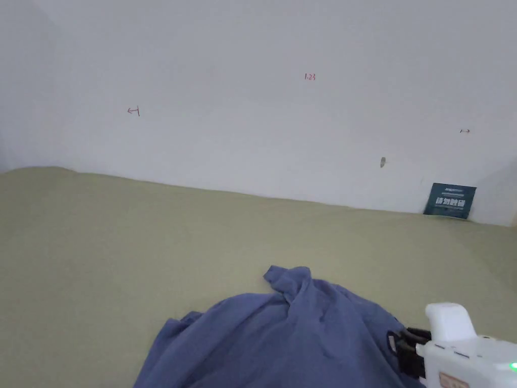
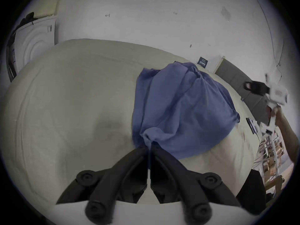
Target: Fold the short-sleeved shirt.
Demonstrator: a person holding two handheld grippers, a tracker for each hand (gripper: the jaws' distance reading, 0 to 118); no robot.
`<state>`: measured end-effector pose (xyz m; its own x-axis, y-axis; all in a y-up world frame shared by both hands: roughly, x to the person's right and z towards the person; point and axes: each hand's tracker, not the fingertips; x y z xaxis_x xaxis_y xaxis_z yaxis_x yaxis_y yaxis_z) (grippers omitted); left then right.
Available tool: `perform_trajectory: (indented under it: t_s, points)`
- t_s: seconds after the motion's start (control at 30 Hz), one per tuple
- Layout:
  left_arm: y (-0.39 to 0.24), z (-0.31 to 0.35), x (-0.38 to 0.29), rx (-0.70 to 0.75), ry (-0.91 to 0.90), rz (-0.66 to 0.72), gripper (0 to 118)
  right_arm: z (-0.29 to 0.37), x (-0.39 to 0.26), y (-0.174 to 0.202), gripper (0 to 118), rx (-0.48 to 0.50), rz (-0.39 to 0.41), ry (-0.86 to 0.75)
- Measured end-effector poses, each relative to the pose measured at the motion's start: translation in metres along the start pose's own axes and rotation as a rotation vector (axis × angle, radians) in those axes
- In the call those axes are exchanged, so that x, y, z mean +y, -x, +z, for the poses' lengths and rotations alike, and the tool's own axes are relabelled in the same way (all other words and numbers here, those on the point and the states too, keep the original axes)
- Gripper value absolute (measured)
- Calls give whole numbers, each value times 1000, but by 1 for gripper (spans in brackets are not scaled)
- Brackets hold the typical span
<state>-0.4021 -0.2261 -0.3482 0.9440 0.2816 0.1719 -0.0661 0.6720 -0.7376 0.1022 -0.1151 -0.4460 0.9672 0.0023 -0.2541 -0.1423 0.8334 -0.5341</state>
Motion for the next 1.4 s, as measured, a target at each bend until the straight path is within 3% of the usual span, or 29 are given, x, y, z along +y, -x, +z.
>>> perform_trajectory:
  t_s: [0.2, 0.23, 0.3, 0.33, 0.43, 0.5, 0.57, 0.6, 0.67, 0.7, 0.77, 0.87, 1.07, 1.17, 1.4]
  points:
    - [1, -5, 1, 15, 28, -1, 2, -124, 92, -24, 2, 73, 60, 175]
    - [2, -5, 0, 14, 30, 2, 2, -144, 104, -26, 20, 58, 79, 213]
    - [3, -6, 0, 10, 33, 21, 2, -184, 117, -30, 92, 72, 111, 337]
    - [4, -6, -1, 8, 29, 32, 2, -201, 119, -31, 114, 77, 133, 385]
    - [7, -9, -2, 5, 34, 61, 2, -240, 119, -28, 104, 25, 224, 385]
    - [9, -8, -2, -1, 37, 67, 2, -258, 115, -27, 104, 15, 233, 399]
    - [8, -9, -2, -5, 37, 70, 2, -268, 109, -28, 90, 27, 249, 450]
    - [9, -9, -2, -6, 37, 74, 2, -270, 106, -28, 75, 18, 264, 461]
    - [10, -9, -2, -9, 38, 79, 2, -267, 101, -28, 24, 12, 293, 435]
    - [8, -9, -1, -11, 37, 80, 2, -263, 100, -27, 6, 27, 306, 386]
    - [8, -8, -1, -11, 38, 83, 2, -251, 98, -25, 2, 25, 302, 305]
    - [7, -4, 1, -15, 28, 114, 2, -227, 103, -27, 2, 51, 182, 291]
    - [2, 29, 25, -28, -134, 148, 2, -159, 136, -40, 2, 41, 149, 91]
    - [-2, 45, 59, -34, -193, 130, 2, -124, 159, -48, 2, 52, 76, 22]
    - [-6, 73, 174, 21, -340, 72, 2, -50, 219, -56, 1, 9, 19, -164]
